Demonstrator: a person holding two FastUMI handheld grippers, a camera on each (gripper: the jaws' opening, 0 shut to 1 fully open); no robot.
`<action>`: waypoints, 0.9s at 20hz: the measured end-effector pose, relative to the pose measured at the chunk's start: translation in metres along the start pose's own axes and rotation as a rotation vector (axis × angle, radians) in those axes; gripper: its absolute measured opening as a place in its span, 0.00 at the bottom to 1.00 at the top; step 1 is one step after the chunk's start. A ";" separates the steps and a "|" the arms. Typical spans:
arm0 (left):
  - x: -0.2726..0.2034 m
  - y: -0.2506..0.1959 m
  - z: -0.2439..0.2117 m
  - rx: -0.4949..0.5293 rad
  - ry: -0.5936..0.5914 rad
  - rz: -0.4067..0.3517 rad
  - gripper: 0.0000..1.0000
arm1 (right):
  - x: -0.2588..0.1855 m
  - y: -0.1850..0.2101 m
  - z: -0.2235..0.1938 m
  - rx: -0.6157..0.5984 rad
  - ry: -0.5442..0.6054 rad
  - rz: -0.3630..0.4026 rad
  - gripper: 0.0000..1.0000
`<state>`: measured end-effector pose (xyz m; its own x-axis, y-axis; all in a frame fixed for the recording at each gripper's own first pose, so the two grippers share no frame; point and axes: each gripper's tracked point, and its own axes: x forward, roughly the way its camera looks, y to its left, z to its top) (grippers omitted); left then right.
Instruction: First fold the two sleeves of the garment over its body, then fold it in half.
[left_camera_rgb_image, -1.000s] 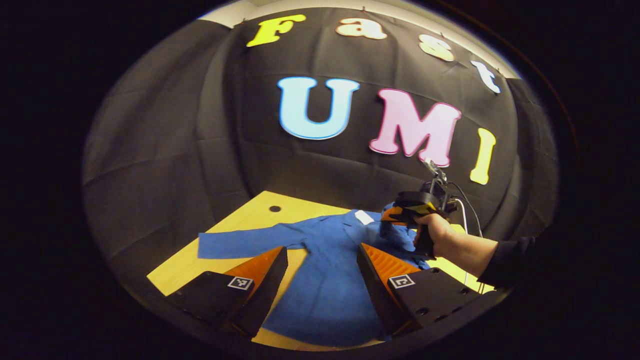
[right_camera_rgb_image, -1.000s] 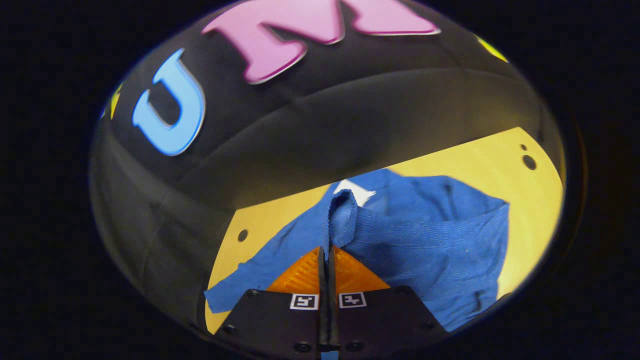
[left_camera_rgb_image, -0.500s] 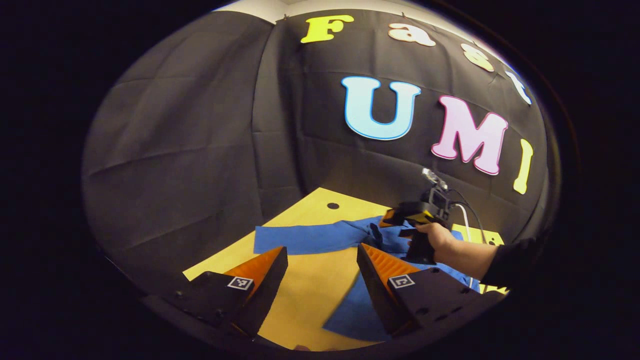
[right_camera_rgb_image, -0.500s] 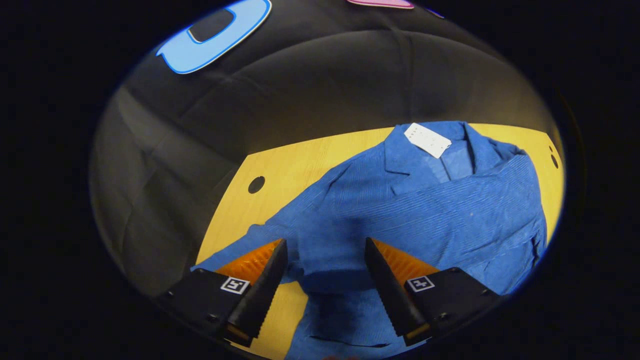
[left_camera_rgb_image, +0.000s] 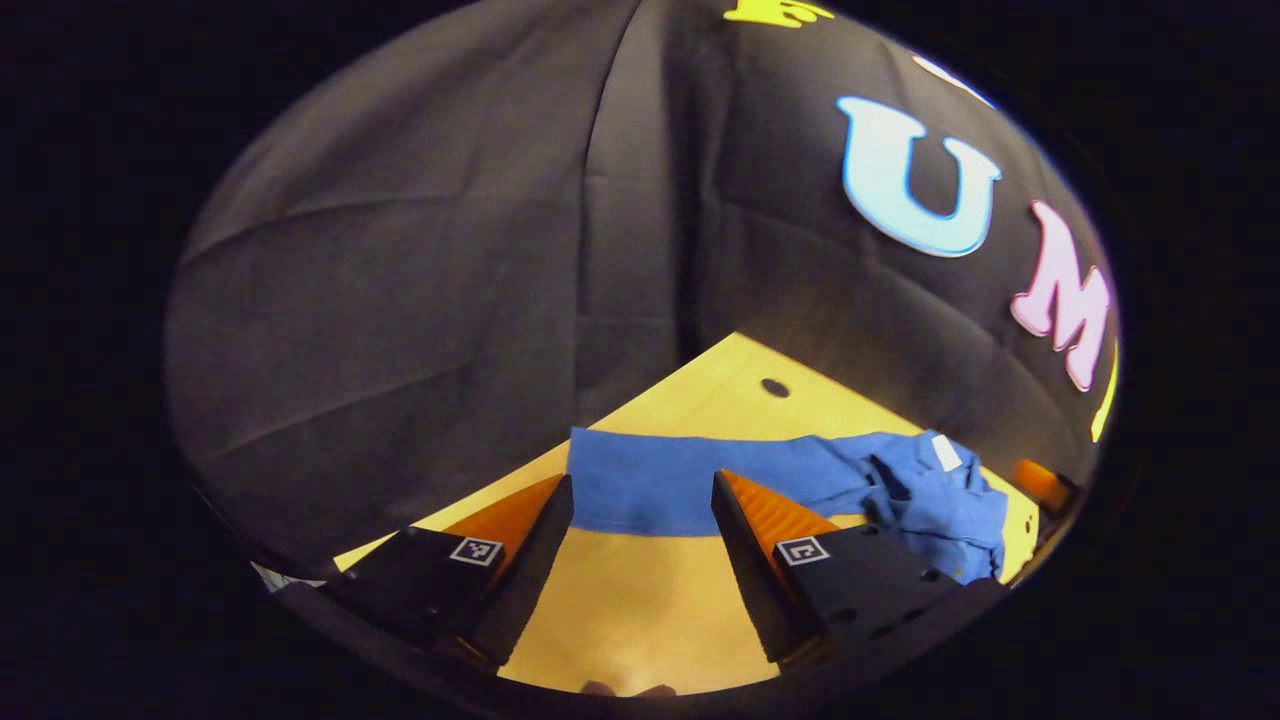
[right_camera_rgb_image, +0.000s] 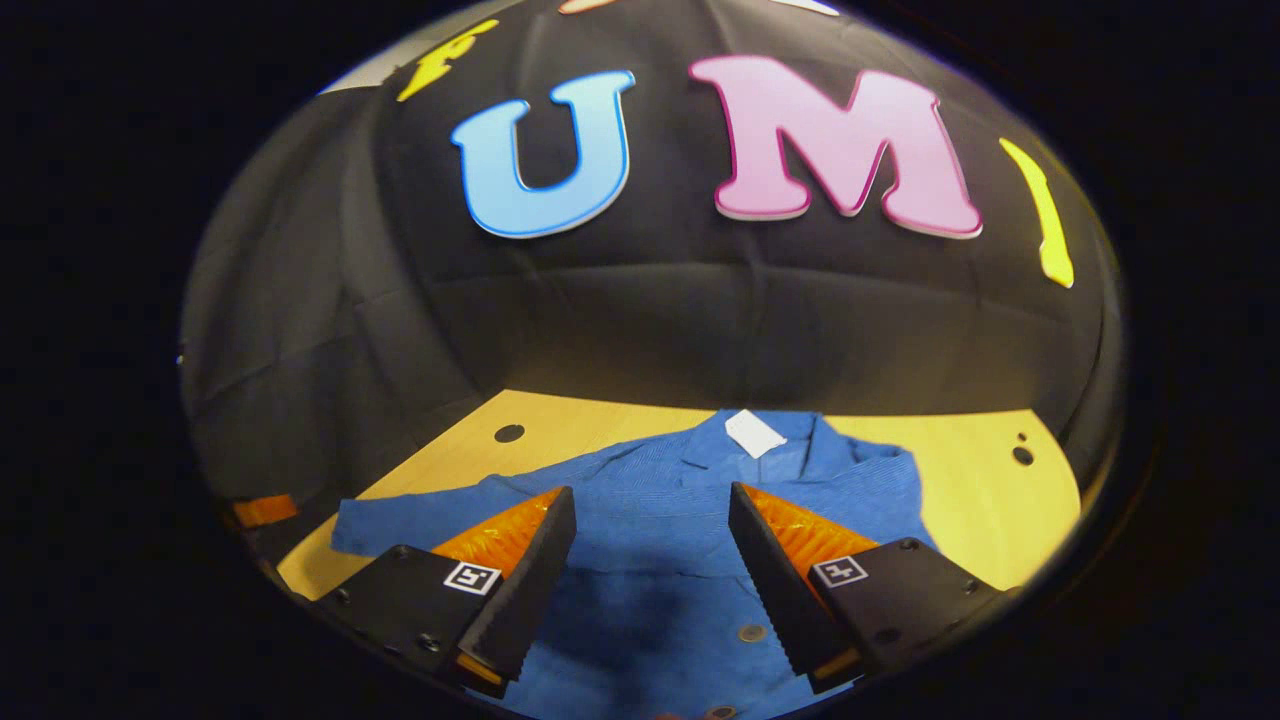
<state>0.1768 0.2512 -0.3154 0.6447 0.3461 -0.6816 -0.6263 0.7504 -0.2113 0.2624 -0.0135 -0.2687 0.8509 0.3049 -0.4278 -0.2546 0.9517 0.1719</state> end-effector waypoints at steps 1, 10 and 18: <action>0.022 0.011 -0.003 0.009 0.037 0.023 0.82 | -0.017 -0.005 -0.006 -0.015 -0.008 0.004 0.97; 0.089 0.028 -0.019 0.088 0.184 0.147 0.83 | -0.067 -0.067 -0.064 0.087 0.130 -0.037 0.97; 0.083 0.009 -0.019 0.150 0.209 0.087 0.47 | -0.065 -0.108 -0.047 0.232 0.099 -0.080 0.97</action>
<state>0.2160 0.2764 -0.3871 0.4770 0.3013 -0.8257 -0.5937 0.8031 -0.0499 0.2134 -0.1342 -0.3009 0.8118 0.2425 -0.5313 -0.0666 0.9422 0.3284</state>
